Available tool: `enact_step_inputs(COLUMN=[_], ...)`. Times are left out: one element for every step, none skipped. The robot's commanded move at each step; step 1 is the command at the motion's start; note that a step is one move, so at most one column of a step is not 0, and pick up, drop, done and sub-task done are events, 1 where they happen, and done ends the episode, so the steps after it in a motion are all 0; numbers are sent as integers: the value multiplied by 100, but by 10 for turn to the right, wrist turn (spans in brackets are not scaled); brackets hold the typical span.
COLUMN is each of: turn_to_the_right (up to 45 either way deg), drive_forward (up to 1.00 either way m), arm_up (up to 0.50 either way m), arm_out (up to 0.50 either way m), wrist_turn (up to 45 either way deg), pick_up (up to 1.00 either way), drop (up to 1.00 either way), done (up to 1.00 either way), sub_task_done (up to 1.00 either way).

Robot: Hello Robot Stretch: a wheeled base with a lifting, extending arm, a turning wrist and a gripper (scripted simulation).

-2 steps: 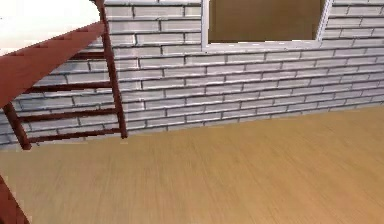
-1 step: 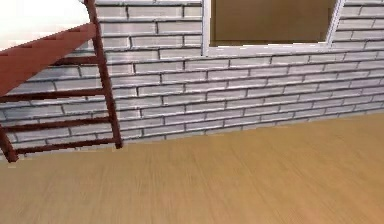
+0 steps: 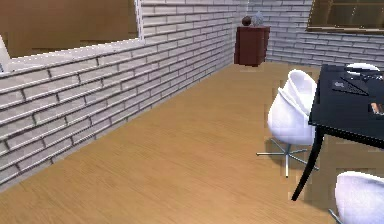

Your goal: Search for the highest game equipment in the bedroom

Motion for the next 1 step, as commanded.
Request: enact_step_inputs(turn_to_the_right=[120], drive_forward=[0], arm_up=[0], arm_out=[0], wrist_turn=[0], pick_up=[0], drop=[0], done=[0], sub_task_done=[0])
